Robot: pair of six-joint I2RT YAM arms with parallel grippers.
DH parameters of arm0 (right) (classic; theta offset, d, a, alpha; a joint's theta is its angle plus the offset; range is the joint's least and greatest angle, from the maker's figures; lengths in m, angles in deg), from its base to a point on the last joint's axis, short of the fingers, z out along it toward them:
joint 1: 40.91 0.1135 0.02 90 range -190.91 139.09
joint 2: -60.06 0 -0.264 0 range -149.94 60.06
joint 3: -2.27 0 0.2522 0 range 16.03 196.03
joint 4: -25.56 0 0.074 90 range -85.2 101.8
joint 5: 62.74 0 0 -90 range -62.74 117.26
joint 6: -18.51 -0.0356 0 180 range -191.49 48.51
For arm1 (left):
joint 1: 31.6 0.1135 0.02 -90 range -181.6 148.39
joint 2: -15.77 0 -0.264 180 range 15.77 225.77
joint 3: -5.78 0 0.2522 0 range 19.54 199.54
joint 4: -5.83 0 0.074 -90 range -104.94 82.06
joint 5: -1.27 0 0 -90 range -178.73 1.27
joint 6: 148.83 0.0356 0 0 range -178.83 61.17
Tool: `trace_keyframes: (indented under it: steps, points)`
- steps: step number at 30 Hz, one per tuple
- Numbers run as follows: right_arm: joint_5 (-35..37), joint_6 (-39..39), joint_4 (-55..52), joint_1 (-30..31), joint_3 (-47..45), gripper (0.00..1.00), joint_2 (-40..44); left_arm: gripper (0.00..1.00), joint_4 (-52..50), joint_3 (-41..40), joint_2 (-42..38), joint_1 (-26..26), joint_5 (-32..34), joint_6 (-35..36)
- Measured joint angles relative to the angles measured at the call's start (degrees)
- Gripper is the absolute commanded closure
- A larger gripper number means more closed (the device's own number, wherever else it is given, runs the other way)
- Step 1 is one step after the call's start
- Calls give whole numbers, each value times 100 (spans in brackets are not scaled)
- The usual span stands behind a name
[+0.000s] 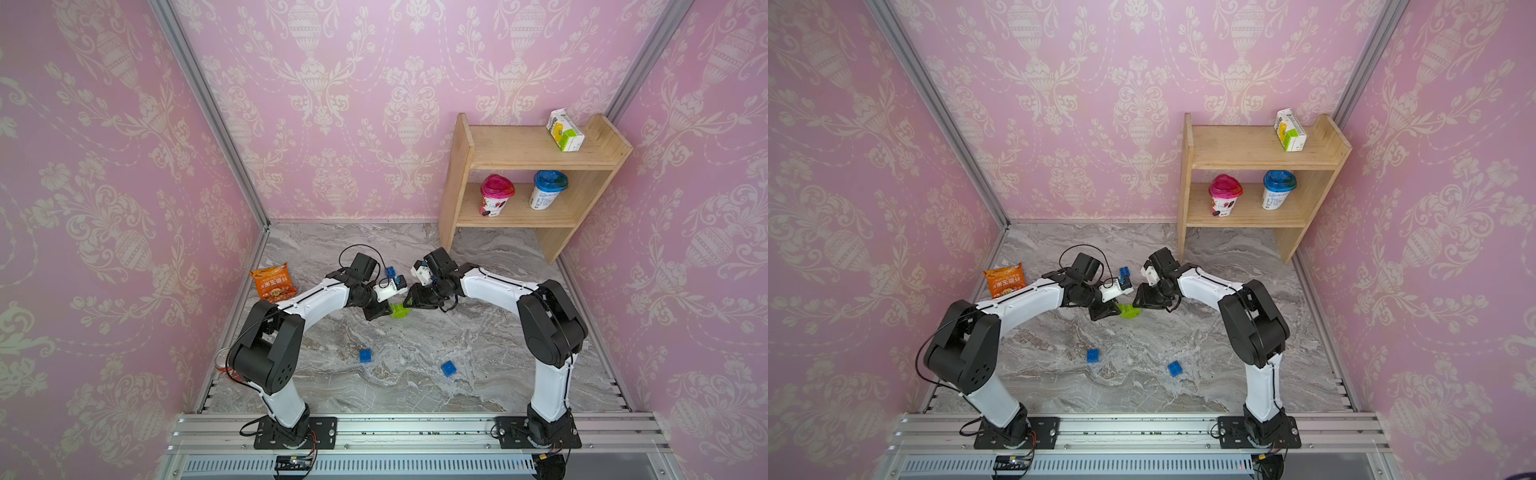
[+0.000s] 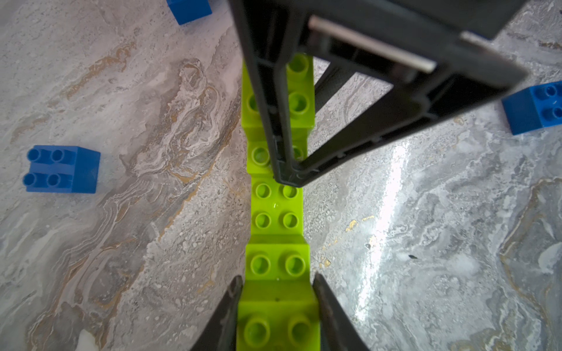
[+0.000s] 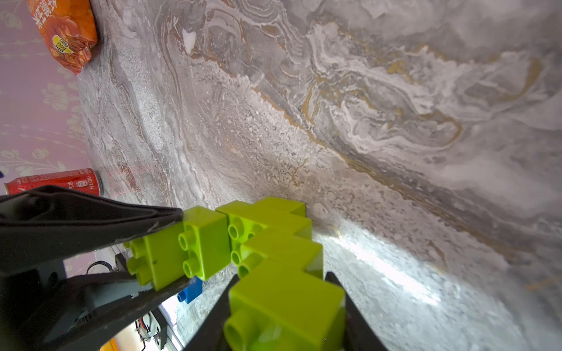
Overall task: Assemble the letter v with lego
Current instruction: Assemble the lego brick with the lego brick.
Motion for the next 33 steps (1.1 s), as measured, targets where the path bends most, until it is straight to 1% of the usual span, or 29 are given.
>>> trace_keyframes:
  steps: [19,33]
  points:
    - [0,2,11,0,0,57,0,74,-70,35,17,0,2,-315]
    - [2,2,46,0,0,57,0,74,-74,46,59,2,-20,-380]
